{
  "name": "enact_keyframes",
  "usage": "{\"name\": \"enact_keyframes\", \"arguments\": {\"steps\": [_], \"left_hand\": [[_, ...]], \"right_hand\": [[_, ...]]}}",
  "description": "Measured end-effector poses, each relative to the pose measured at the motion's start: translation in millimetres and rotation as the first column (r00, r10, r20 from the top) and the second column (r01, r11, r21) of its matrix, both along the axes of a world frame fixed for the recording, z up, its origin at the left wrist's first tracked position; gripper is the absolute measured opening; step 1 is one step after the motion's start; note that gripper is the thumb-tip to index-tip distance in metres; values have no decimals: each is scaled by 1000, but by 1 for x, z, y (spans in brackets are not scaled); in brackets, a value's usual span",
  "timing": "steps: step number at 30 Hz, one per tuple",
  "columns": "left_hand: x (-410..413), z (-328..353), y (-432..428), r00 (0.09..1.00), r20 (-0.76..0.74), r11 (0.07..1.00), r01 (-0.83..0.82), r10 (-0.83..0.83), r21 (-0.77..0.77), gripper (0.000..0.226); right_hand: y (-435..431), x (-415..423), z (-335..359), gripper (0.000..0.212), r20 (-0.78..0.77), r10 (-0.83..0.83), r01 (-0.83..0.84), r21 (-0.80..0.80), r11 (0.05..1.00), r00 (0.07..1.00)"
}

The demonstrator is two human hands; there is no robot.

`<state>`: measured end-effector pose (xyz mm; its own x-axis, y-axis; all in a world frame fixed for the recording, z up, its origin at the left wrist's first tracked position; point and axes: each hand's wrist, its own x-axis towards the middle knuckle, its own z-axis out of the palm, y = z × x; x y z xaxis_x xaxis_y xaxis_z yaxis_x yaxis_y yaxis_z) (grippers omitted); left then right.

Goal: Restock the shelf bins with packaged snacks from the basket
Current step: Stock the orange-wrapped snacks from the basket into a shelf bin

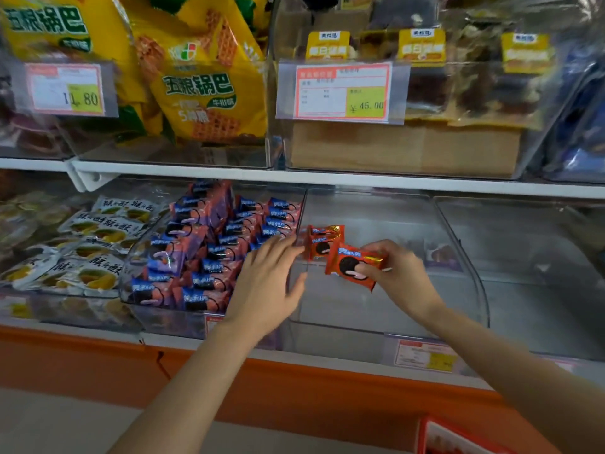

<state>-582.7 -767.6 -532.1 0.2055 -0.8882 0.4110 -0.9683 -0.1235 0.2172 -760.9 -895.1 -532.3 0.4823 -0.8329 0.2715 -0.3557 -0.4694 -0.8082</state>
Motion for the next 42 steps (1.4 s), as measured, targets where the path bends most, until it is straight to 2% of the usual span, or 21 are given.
{"name": "enact_keyframes", "arguments": {"steps": [2,5,9,12,16,19,24,27,29,32,36,39,42], "left_hand": [[10,-5,-4,1000,28,997,-1,-1,73,53],[11,-10,-7,997,74,999,20,-22,27,60],[14,-17,-10,991,129,999,37,-36,-4,53],[16,-19,-11,987,158,998,47,-40,-38,51],[15,-21,-11,987,155,996,54,-43,-65,50],[16,-22,-12,985,166,996,58,-45,-74,50],[15,-21,-11,984,176,995,53,-38,-82,48],[14,-21,-11,982,187,996,46,-30,-80,48],[14,-21,-11,980,195,996,41,-25,-77,48],[13,-21,-11,980,197,997,34,-19,-71,49],[13,-22,-11,979,202,997,28,-13,-73,49],[12,-21,-11,979,206,998,24,-10,-66,49],[13,-22,-12,976,217,998,26,-11,-66,49]], "right_hand": [[-24,8,-8,26,-69,-50,50,-6,999,996],[-52,29,-19,32,-159,-15,24,56,998,987],[-77,64,-34,34,-293,21,-7,46,999,956],[-87,85,-42,33,-461,48,-59,-9,998,886],[-90,98,-48,35,-463,-17,-12,-61,998,886],[-92,98,-46,39,-538,-33,-59,-153,986,842],[-96,94,-48,38,-653,18,-169,-169,971,757],[-91,94,-48,40,-709,-87,-219,-329,918,699],[-85,97,-47,43,-693,-171,-275,-482,832,700],[-78,101,-42,42,-706,-180,-413,-579,703,685],[-71,101,-40,32,-823,-146,-542,-483,688,548],[-67,101,-43,37,-836,-174,-556,-487,674,521],[-64,98,-43,42,-844,-128,-568,-455,686,521]]}}
